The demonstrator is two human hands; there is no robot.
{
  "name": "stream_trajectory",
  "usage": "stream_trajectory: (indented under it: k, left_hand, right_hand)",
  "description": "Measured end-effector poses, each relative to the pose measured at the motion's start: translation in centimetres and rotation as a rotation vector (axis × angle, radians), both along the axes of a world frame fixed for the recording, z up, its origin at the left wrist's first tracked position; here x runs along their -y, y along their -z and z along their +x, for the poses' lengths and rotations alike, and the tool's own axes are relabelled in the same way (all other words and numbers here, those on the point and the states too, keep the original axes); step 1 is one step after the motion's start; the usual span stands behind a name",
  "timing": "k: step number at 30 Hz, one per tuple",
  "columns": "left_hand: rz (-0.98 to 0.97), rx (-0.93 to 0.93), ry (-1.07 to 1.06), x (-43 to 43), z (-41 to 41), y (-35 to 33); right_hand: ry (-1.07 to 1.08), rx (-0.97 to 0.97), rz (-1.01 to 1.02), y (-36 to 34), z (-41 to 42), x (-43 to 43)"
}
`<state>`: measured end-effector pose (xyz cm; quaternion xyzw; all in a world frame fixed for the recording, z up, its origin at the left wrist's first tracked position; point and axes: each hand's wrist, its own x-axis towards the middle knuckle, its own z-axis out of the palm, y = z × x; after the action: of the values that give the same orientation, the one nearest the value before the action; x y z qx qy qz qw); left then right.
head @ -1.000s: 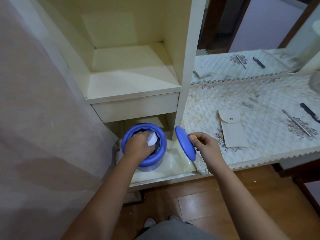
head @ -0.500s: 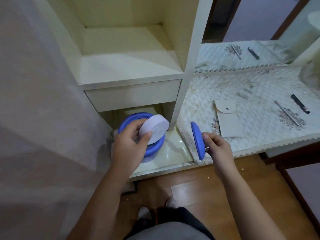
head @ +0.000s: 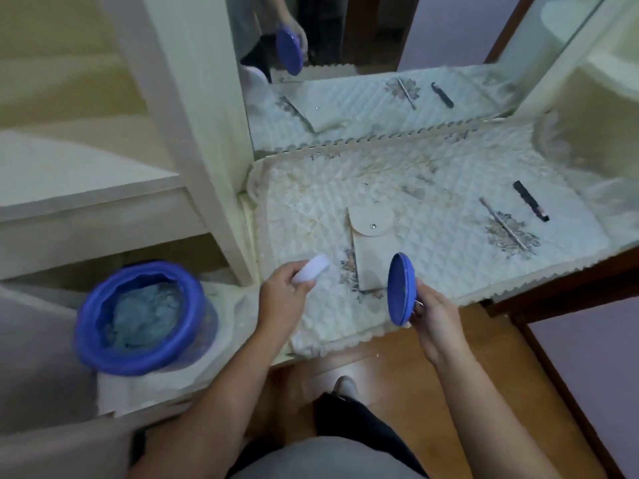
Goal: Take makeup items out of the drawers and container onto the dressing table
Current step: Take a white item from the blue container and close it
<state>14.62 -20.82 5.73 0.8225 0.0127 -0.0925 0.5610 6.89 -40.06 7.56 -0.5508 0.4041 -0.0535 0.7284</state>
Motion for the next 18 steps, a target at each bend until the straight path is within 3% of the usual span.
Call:
stream_trajectory:
  k: [6,11,14,18]
  left_hand:
    - [0.295,0.152,0.009,4.1,2.9,2.6]
    - [0.475,0.136,0.183,5.2,1.7,4.1]
    - [0.519,0.124,0.220,5.0,0.6,4.2]
    - [0.469,0.128,0.036,3.9,-1.2,2.4]
  right_hand:
    - [-0.153,-0.024,0.016,0.1,3.9,5.8]
    - [-0.350,-0.027,0.004,0.8,7.0,7.0]
    - [-0.433,-0.016,0.017,0.7,8.3,6.1]
    - [-0.615,-0.003,-0.025,-0.3,9.3,3.8]
